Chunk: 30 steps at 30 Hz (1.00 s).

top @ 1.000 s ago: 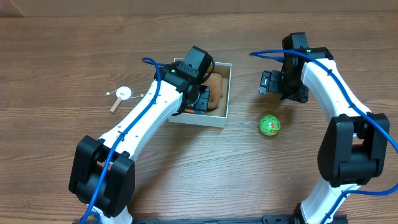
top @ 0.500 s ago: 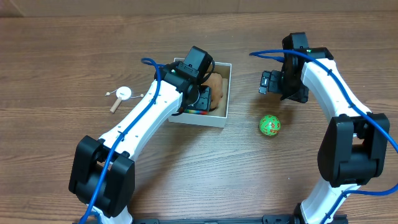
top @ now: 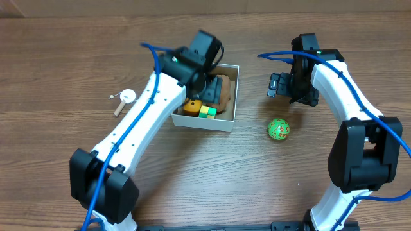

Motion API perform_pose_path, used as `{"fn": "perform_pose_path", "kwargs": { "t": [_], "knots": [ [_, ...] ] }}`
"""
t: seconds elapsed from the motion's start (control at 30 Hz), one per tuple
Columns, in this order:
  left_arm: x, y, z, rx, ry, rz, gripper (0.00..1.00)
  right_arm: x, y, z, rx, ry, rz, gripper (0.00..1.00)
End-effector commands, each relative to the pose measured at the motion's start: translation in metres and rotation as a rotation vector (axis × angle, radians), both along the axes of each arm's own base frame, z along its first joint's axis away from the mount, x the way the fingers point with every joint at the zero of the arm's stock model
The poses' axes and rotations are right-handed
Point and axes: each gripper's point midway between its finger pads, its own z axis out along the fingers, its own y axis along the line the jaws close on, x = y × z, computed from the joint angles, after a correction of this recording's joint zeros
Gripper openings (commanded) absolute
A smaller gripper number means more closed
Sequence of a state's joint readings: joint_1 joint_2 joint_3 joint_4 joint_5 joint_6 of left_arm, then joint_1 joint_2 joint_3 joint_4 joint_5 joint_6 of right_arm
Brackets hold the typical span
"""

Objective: Pack container
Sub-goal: 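Raise the left gripper out of the box and move it left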

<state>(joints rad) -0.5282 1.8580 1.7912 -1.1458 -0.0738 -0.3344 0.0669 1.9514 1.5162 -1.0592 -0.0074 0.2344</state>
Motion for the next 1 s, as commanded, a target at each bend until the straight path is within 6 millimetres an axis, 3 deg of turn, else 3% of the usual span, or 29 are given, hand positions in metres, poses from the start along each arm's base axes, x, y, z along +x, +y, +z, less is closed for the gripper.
{"fn": "perform_pose_path", "kwargs": {
  "t": [0.0, 0.07, 0.27, 0.5, 0.8, 0.97],
  "knots": [
    [0.019, 0.047, 0.038, 0.158, -0.100, 0.092, 0.86, 0.003, -0.002, 0.006, -0.009, -0.024, 0.003, 1.00],
    [0.017, 0.071, 0.041, 0.208, -0.081, 0.135, 1.00, 0.003, -0.002, 0.006, -0.009, -0.023, 0.003, 1.00],
    [0.011, 0.143, 0.034, 0.232, 0.036, 0.315, 1.00, 0.003, -0.002, 0.006, -0.009, -0.023, 0.003, 1.00],
    [0.000, 0.210, 0.026, 0.207, 0.136, 0.482, 1.00, 0.003, -0.002, 0.006, -0.009, -0.024, 0.003, 1.00],
    [-0.015, 0.238, -0.004, 0.254, 0.239, 0.445, 1.00, 0.003, -0.002, 0.006, -0.009, -0.023, 0.003, 1.00],
    [-0.017, 0.244, -0.049, 0.294, 0.280, 0.295, 0.97, 0.003, -0.002, 0.006, -0.009, -0.024, 0.003, 1.00]
  ]
}}
